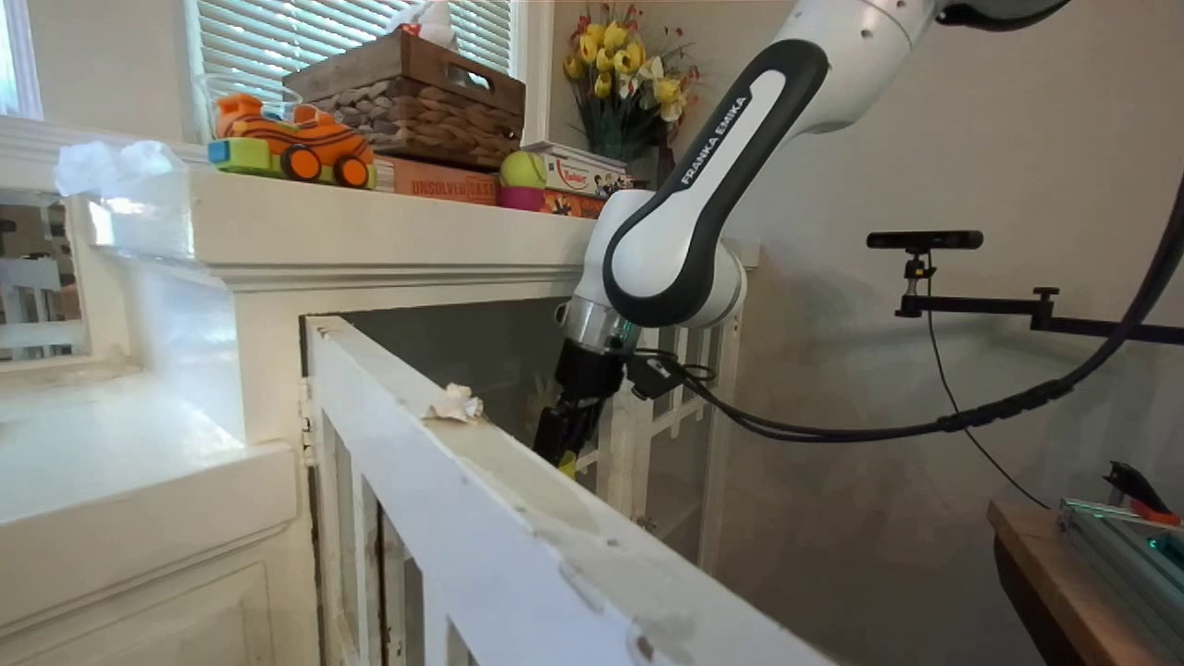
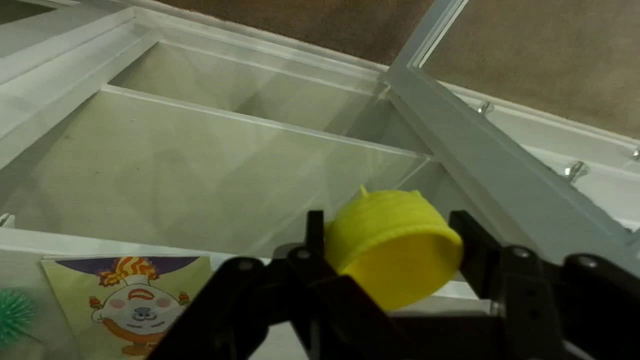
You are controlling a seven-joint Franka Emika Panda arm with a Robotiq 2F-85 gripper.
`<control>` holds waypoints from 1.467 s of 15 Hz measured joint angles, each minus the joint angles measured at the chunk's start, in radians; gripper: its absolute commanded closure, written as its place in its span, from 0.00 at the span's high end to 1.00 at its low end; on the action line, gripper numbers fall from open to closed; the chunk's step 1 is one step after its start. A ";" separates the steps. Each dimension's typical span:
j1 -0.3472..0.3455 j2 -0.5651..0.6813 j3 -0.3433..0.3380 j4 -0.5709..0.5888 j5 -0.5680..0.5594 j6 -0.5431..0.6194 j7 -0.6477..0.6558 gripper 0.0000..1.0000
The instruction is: Remove the yellow bowl from the cabinet
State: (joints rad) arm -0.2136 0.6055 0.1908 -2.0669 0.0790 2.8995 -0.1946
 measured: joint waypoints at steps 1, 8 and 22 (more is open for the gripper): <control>-0.034 -0.035 0.031 -0.034 0.002 -0.014 -0.039 0.39; -0.192 -0.263 0.152 -0.223 0.097 -0.104 -0.313 0.39; -0.006 -0.662 -0.137 -0.303 0.291 -0.335 -0.692 0.39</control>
State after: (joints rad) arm -0.2199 -0.0569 0.0536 -2.3701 0.3697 2.5646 -0.8869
